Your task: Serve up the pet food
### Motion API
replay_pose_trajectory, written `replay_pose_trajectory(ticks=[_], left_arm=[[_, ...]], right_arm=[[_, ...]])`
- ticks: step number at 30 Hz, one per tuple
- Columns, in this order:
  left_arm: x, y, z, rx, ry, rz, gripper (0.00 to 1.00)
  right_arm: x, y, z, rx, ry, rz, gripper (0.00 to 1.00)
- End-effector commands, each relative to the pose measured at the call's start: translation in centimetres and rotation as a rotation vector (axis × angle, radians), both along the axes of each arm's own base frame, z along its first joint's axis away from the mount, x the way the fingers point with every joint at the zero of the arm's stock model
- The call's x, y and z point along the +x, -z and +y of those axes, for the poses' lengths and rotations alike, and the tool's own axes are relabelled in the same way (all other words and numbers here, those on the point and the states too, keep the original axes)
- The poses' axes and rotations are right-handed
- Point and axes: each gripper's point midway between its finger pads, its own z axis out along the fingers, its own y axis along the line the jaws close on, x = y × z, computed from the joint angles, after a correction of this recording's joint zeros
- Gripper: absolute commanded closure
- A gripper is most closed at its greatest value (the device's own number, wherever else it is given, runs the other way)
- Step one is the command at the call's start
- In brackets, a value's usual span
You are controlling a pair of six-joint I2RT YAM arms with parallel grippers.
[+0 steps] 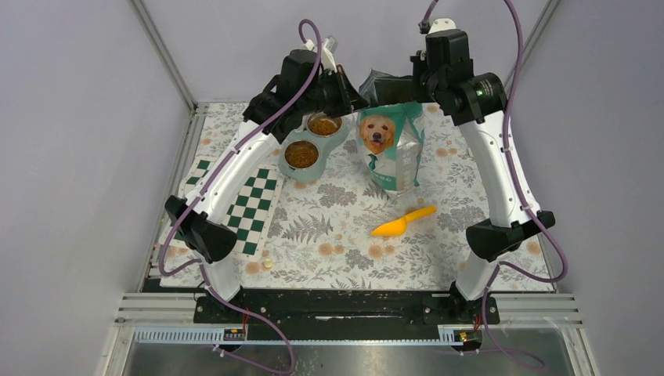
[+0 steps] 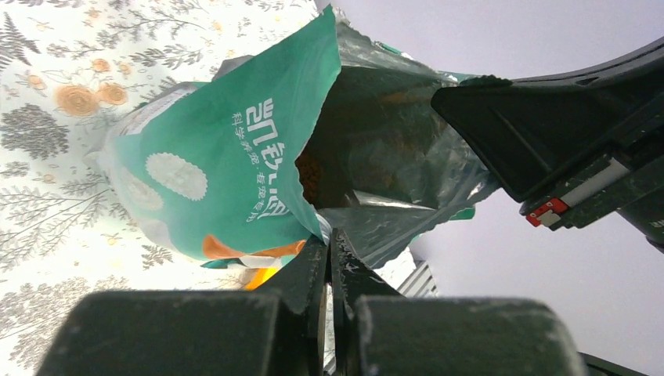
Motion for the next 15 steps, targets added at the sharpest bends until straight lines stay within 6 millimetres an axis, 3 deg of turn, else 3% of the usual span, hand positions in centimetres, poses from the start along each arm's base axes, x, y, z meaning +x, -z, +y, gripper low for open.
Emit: replay_pose_trajectory(ticks=[1, 3, 5, 7, 9, 11, 15], left_arm=[[1.7, -6.2, 2.0, -0.151, -0.046, -0.155, 1.0], [1.4, -4.8, 1.4, -0.157, -0.017, -0.126, 1.0], [1.2, -3.2, 0.7, -0.162, 0.008, -0.099, 0.8], [0.9, -1.5, 0.2, -0.162, 0.037, -0.073, 0.67], [0.9, -0.9, 0.3, -0.148, 0.039, -0.068, 0.52], [1.0, -1.3, 0.7, -0.135, 0.032, -0.086, 0.42], [1.5, -3.6, 1.9, -0.133, 0.002, -0.158, 0.35]], right_arm=[[-2.4, -14.7, -6.3, 0.064, 0.159, -0.478, 1.0], [-2.1, -13.3, -5.5, 0.065, 0.117, -0.44, 1.0], [-1.5, -10.0, -4.3, 0.069, 0.073, -0.357, 1.0], [-1.2, -6.7, -3.1, 0.075, 0.028, -0.28, 1.0], [-1.2, -4.1, -2.4, 0.084, -0.003, -0.219, 0.89], [-1.6, -3.2, -1.9, 0.098, -0.027, -0.19, 0.73], [-2.7, -4.7, -2.1, 0.12, -0.026, -0.191, 0.43]])
